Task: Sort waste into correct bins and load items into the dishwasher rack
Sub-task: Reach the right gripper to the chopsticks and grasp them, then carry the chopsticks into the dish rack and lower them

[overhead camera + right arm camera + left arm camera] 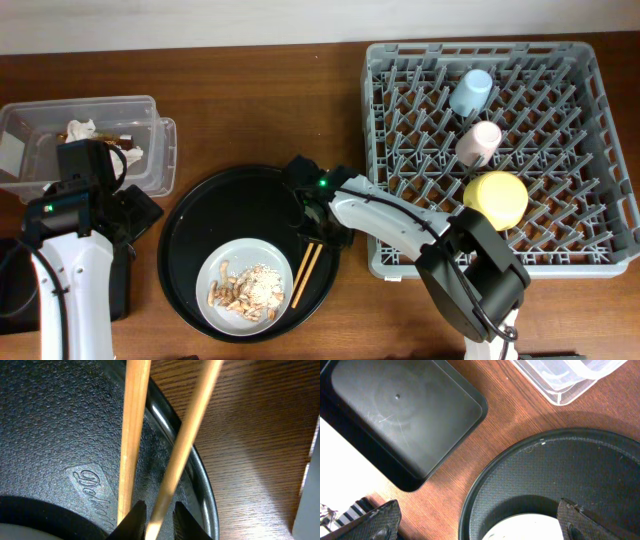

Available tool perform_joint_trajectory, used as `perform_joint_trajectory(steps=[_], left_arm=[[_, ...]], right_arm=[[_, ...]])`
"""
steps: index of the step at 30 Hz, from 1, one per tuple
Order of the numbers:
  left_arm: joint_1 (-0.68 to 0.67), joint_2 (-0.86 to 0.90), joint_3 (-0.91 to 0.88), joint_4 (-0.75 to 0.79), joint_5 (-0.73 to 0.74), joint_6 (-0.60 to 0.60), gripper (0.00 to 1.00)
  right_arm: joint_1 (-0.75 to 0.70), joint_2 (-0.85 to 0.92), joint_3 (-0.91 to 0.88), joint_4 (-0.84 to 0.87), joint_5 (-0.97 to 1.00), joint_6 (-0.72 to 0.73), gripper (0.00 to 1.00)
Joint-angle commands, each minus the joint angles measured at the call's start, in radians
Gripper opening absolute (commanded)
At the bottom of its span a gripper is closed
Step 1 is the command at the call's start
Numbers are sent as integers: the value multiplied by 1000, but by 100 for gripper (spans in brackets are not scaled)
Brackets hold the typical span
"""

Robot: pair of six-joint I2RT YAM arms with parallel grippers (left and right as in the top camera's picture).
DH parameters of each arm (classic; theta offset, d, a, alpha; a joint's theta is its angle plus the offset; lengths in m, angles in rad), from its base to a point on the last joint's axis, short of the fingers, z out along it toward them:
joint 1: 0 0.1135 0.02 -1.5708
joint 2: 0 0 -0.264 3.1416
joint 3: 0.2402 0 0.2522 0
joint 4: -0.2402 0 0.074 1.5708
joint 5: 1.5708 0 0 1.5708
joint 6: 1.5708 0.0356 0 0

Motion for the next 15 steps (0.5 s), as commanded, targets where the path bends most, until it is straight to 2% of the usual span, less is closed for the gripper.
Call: perform_joint_trajectory(steps=[1, 3, 5, 9, 13, 15], left_arm=[[5, 0, 4, -1, -14, -9, 99], [5, 0, 4, -1, -14, -9, 99], [4, 0, 4, -1, -14, -9, 99], [5, 0, 4, -1, -14, -9, 99], [5, 0, 4, -1, -14, -9, 99], [5, 0, 4, -1, -14, -9, 99]], right_arm=[[31, 13, -24, 24, 28, 30, 21], [43, 13, -29, 41, 32, 30, 15], [41, 13, -29, 47, 30, 30, 4], [23, -22, -1, -2, 29, 12, 4], [-82, -148, 151, -146, 27, -215, 4], [-169, -221, 254, -212, 28, -454, 4]])
